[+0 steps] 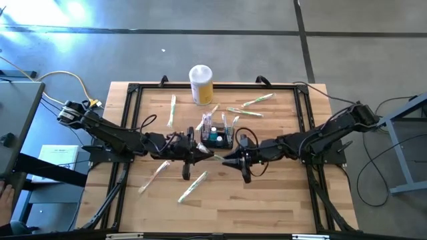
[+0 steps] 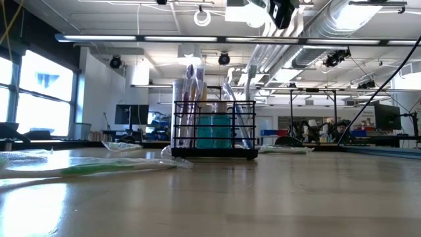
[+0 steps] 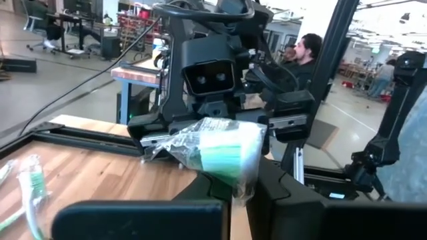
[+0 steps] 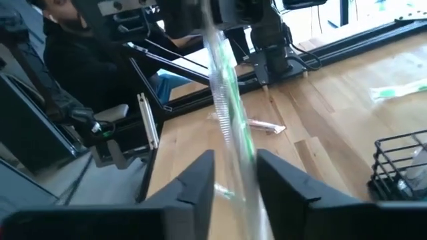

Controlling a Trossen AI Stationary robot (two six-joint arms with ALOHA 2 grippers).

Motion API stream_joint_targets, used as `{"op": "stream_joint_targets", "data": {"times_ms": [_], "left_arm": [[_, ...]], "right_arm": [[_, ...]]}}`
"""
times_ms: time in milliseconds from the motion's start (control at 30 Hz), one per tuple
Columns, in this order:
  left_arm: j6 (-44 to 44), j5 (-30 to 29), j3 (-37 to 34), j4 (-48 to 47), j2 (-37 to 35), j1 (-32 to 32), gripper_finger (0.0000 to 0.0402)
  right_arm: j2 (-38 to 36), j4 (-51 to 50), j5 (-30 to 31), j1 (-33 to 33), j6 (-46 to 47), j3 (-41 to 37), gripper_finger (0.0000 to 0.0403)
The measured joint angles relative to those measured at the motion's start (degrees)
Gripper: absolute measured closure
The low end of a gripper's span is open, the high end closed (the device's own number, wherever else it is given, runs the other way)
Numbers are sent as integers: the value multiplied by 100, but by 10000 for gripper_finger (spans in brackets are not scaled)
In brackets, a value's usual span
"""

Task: Pick & Place toothbrushing station
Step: Put the green toothbrush into the left section wire organizer

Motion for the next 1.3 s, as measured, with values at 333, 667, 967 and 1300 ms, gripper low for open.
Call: {"op": "stream_joint_targets", "data": {"times_ms": [333,667,967,1300], "left_arm": [[-138,-17,0,-184,-52,-1,394],[-428,-3,393,-2069,-756,-1,394],[-460,-240,1504,-4995,-869,165,393],[-625,-289,1676,-5639,-802,1359,393]], "right_arm": [[0,1,-35,-42,544,0,153],[-229,-405,-154,9,478,0,91],[-337,-813,-177,9,682,0,108],[-328,-860,-174,7,980,0,113]]}}
